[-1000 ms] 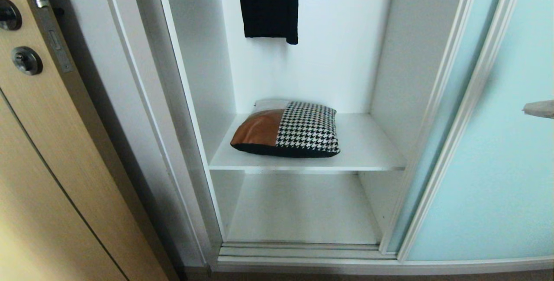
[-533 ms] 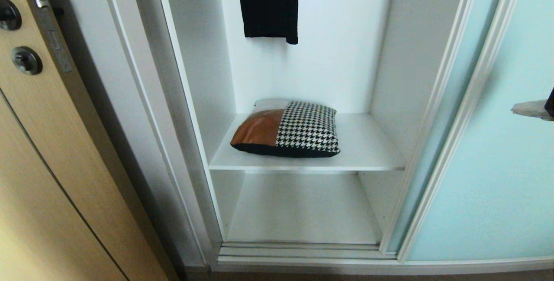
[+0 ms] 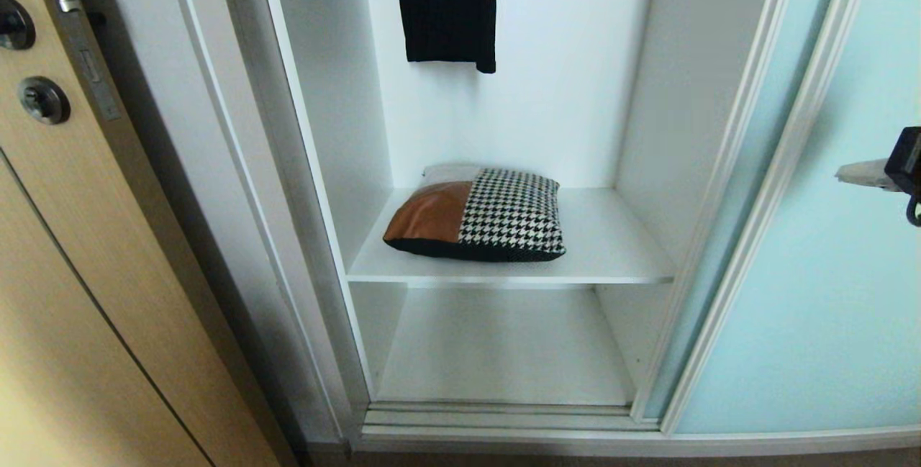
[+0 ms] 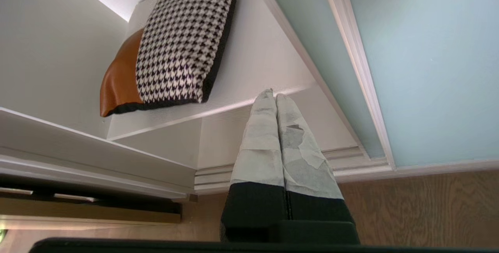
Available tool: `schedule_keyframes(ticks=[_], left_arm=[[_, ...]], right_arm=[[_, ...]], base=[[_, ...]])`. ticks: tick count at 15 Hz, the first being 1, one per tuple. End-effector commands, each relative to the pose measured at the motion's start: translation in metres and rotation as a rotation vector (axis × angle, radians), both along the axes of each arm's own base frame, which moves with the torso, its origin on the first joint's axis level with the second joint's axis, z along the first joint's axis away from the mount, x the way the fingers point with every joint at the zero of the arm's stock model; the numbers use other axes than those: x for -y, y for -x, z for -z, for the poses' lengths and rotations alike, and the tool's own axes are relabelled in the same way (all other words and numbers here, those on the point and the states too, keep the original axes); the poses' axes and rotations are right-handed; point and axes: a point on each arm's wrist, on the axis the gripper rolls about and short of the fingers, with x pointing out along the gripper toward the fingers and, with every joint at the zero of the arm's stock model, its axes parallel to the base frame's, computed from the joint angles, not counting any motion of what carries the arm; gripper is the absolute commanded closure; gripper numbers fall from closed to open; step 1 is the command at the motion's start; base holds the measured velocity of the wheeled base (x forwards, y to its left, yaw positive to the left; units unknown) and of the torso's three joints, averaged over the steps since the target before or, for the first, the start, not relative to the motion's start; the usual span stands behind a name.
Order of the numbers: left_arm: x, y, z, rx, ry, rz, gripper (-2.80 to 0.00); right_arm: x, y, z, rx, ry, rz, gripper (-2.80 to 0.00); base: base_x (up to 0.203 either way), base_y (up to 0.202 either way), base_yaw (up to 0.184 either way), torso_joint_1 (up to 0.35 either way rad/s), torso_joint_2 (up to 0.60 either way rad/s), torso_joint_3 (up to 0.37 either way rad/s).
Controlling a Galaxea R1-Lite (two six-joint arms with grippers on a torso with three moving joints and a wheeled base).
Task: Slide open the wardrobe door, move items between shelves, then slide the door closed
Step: Close the door
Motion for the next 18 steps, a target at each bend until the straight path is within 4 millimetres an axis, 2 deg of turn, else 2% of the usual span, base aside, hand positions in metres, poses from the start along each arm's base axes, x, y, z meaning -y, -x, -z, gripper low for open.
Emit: schedule_keyframes(ticks=[1, 12, 18], left_arm=[[0.000, 0.000, 0.000, -0.002, 0.000, 0.000, 0.00], [0.000, 0.000, 0.000, -0.002, -0.002, 0.000, 0.00], [0.000, 0.000, 0.000, -0.002, -0.002, 0.000, 0.00]], right_arm=[[0.004, -0.011, 0.007, -0.012, -0.021, 0.001, 0.00], [0.023, -0.053, 0.015, -0.010, -0.019, 0.071, 0.00], [0.031, -0.063, 0.023, -0.024, -0.029, 0.087, 0.00]], base=[[0.000, 0.000, 0.000, 0.000, 0.00, 0.000], [0.000, 0.000, 0.000, 0.000, 0.00, 0.000], [0.000, 0.000, 0.000, 0.000, 0.00, 0.000]])
